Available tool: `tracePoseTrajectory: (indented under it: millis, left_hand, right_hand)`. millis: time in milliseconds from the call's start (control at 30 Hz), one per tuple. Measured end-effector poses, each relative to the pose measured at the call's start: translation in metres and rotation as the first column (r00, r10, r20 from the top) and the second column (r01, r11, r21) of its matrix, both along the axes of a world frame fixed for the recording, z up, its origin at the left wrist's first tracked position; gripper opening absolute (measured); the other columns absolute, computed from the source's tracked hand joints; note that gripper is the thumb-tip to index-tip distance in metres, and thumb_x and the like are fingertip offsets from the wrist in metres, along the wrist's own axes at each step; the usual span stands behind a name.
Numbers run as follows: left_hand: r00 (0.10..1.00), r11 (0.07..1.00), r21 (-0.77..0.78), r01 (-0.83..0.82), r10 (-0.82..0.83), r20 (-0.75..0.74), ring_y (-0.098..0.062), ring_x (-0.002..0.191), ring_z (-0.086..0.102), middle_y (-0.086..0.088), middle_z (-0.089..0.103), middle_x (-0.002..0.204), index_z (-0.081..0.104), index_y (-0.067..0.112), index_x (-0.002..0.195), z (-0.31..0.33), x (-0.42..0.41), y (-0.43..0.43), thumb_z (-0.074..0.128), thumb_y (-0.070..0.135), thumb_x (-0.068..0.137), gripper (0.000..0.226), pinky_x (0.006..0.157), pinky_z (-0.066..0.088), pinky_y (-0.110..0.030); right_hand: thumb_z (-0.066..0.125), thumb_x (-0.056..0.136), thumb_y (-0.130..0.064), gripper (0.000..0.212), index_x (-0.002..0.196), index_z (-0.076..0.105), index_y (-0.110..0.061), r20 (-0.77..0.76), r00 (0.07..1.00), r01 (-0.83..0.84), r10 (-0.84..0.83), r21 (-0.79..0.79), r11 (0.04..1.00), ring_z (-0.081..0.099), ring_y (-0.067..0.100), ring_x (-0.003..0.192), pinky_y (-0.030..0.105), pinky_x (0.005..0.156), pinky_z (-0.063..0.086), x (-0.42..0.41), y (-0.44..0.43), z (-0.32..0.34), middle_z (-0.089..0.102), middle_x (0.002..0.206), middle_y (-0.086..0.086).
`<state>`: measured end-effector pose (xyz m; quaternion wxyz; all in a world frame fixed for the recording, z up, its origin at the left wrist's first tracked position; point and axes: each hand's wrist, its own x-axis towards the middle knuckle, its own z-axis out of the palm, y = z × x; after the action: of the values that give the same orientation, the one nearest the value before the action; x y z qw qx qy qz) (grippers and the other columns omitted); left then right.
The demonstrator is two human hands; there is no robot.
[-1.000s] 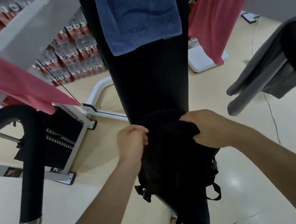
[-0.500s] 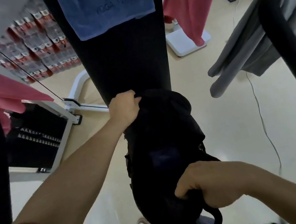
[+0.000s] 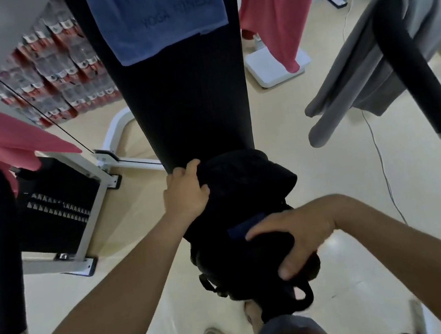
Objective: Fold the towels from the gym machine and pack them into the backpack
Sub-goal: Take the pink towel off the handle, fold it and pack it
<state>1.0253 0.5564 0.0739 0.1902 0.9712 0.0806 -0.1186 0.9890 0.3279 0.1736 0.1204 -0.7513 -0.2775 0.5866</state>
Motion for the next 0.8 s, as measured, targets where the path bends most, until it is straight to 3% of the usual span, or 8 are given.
tracePoseTrajectory:
  millis: [100, 200, 300, 367, 433, 533, 633, 800]
  left_hand:
    - [0.979, 0.954, -0.271, 0.128, -0.165, -0.117, -0.02, 0.107, 0.059, -0.001, 0.063, 0.112, 0.063, 0.026, 0.115, 0.017, -0.007, -0.007, 0.059, 0.028, 0.088, 0.027, 0.089, 0.047, -0.03]
    - [0.936, 0.884, -0.439, 0.163, -0.28, -0.215, -0.009, 0.099, 0.06, 0.007, 0.068, 0.105, 0.067, 0.024, 0.108, 0.03, -0.032, -0.014, 0.047, 0.029, 0.098, 0.023, 0.077, 0.041, -0.016]
    - [0.997, 0.882, -0.465, -0.076, 0.051, -0.066, -0.013, 0.106, 0.06, 0.005, 0.067, 0.112, 0.062, 0.027, 0.119, 0.05, -0.039, -0.001, 0.042, 0.027, 0.099, 0.028, 0.087, 0.042, -0.023]
    - [0.987, 0.881, -0.454, -0.136, 0.161, 0.017, -0.012, 0.106, 0.059, 0.007, 0.066, 0.113, 0.061, 0.028, 0.121, 0.077, -0.04, 0.013, 0.042, 0.024, 0.098, 0.029, 0.086, 0.041, -0.022]
    - [0.987, 0.887, -0.456, -0.072, 0.128, 0.094, -0.006, 0.101, 0.059, 0.011, 0.067, 0.108, 0.065, 0.028, 0.116, 0.109, -0.044, 0.023, 0.045, 0.021, 0.097, 0.028, 0.083, 0.04, -0.016]
    - [0.967, 0.859, -0.512, -0.022, 0.149, 0.208, 0.002, 0.071, 0.059, 0.013, 0.067, 0.076, 0.07, 0.026, 0.103, 0.158, -0.059, 0.04, 0.048, 0.017, 0.096, 0.024, 0.066, 0.041, -0.011]
    - [0.915, 0.862, -0.506, 0.02, 0.189, 0.358, 0.004, 0.05, 0.048, 0.017, 0.051, 0.052, 0.071, 0.02, 0.1, 0.2, -0.081, 0.065, 0.049, 0.01, 0.096, 0.024, 0.051, 0.033, -0.011]
    - [0.817, 0.931, -0.349, 0.108, 0.117, 0.565, 0.002, 0.075, 0.051, 0.017, 0.057, 0.083, 0.07, 0.02, 0.103, 0.247, -0.138, 0.132, 0.05, -0.007, 0.087, 0.037, 0.075, 0.041, -0.011]
  right_hand:
    - [0.048, 0.088, -0.062, 0.057, 0.14, 0.041, -0.039, 0.072, 0.97, 0.224, -0.23, 0.086, 0.971, 0.038, 0.01, 0.132, 0.021, 0.102, 0.028, 0.027, 0.015, 0.01, 0.042, 0.144, -0.012]
    - [0.037, 0.092, -0.063, 0.043, 0.12, 0.058, -0.038, 0.347, 0.86, 0.318, -0.374, 0.21, 0.925, 0.054, 0.014, 0.115, 0.036, 0.102, 0.04, 0.04, 0.033, -0.002, 0.062, 0.121, -0.01]
    - [0.042, 0.096, -0.048, 0.036, 0.123, 0.058, -0.031, 0.502, 0.657, 0.438, -0.563, 0.353, 0.826, 0.057, 0.018, 0.112, 0.039, 0.099, 0.044, 0.049, 0.046, -0.005, 0.064, 0.121, -0.005]
    - [0.046, 0.097, -0.038, 0.032, 0.124, 0.059, -0.027, 0.486, 0.586, 0.461, -0.648, 0.458, 0.76, 0.059, 0.017, 0.11, 0.034, 0.097, 0.046, 0.05, 0.058, 0.005, 0.065, 0.119, -0.003]
    - [0.049, 0.097, -0.032, 0.031, 0.125, 0.059, -0.026, 0.442, 0.553, 0.466, -0.706, 0.539, 0.702, 0.059, 0.01, 0.107, 0.024, 0.093, 0.045, 0.049, 0.074, 0.019, 0.065, 0.117, -0.005]
    - [0.052, 0.096, -0.027, 0.026, 0.12, 0.062, -0.027, 0.395, 0.531, 0.43, -0.749, 0.636, 0.64, 0.061, -0.003, 0.09, 0.01, 0.081, 0.044, 0.042, 0.103, 0.049, 0.067, 0.103, -0.013]
    - [0.053, 0.094, -0.02, 0.023, 0.113, 0.065, -0.028, 0.332, 0.532, 0.375, -0.779, 0.733, 0.568, 0.068, 0.005, 0.085, 0.025, 0.085, 0.053, 0.028, 0.136, 0.081, 0.072, 0.096, -0.006]
    - [0.057, 0.091, -0.018, 0.022, 0.107, 0.067, -0.03, 0.264, 0.524, 0.287, -0.81, 0.84, 0.46, 0.069, 0.012, 0.086, 0.033, 0.086, 0.055, -0.01, 0.207, 0.133, 0.074, 0.089, -0.004]
